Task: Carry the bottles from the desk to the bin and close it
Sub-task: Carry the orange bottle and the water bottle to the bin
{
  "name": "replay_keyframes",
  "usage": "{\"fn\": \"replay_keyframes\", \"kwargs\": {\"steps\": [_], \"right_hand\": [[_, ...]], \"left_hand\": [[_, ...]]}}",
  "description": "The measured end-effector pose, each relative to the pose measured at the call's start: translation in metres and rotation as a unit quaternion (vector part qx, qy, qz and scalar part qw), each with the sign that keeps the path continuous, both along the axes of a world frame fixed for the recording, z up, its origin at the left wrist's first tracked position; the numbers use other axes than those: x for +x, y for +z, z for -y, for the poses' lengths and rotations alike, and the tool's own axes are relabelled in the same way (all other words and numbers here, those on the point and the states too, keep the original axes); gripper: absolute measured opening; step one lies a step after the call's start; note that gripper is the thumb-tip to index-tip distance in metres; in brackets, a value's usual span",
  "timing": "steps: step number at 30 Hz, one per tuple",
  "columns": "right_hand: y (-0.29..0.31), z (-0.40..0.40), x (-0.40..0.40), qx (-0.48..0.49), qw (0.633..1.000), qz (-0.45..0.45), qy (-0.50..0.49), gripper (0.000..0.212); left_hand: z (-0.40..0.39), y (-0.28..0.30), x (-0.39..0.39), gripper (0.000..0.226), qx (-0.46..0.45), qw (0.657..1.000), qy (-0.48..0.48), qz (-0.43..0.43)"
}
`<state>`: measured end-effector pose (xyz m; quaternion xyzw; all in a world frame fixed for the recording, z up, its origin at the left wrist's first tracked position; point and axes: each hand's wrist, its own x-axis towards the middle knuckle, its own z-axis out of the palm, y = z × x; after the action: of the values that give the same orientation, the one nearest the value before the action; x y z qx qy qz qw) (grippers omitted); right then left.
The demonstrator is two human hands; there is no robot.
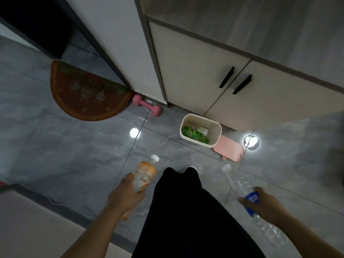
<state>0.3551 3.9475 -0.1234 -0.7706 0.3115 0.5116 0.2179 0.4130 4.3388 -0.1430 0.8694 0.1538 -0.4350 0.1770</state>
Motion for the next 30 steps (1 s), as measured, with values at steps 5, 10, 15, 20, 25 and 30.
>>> {"fn": "replay_keyframes", "kwargs": {"steps": [5,10,15,20,25,30], "right_hand": [[-0.043,0.002,0.024,0.012,0.999,0.022,-0.023,0.086],[-0.092,-0.001,0.053,0.01,0.998,0.053,-0.04,0.09],[-0.143,-0.011,0.072,0.014,0.995,0.071,-0.063,0.088],[-0.199,-0.018,0.084,0.021,0.995,0.075,-0.067,0.082],[-0.257,-0.023,0.095,-0.003,0.995,0.093,-0.042,0.08],[-0.303,-0.019,0.1,-0.05,0.991,0.124,0.021,0.085]], "left_hand": [[0.052,-0.048,0.057,0.068,0.022,0.989,-0.14,0.037],[0.097,-0.113,0.106,0.075,0.023,0.965,-0.257,0.049],[0.134,-0.183,0.145,0.073,0.023,0.93,-0.361,0.062],[0.162,-0.257,0.178,0.059,0.041,0.874,-0.474,0.103],[0.187,-0.329,0.199,0.058,0.024,0.856,-0.501,0.121],[0.22,-0.379,0.204,0.055,0.012,0.849,-0.502,0.162]]}}
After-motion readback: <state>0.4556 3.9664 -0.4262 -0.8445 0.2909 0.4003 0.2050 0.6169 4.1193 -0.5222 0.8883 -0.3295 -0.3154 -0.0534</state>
